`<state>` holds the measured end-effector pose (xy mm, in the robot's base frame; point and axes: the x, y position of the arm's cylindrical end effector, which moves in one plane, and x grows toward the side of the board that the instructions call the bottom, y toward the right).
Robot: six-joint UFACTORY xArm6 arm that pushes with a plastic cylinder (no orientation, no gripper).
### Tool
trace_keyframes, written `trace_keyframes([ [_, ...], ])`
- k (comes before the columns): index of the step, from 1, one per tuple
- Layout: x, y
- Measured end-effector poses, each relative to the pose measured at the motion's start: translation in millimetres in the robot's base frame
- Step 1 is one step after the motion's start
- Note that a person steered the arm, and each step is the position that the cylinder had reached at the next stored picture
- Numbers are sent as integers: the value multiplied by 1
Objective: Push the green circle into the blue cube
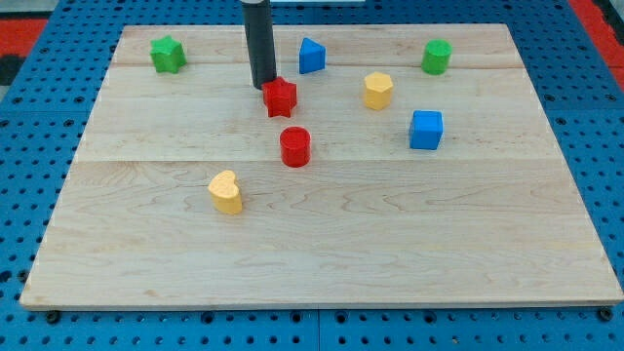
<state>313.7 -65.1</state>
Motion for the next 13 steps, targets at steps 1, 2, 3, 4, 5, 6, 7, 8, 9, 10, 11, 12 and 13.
trace_keyframes([
  [1, 1, 51],
  [2, 2, 69],
  [3, -7, 103],
  [4, -22, 107],
  [5, -43, 128],
  [6, -49, 141],
  [7, -50, 143],
  [8, -52, 143],
  [9, -59, 143],
  [10, -76, 143],
  [11, -78, 144],
  [12, -78, 177],
  [13, -78, 251],
])
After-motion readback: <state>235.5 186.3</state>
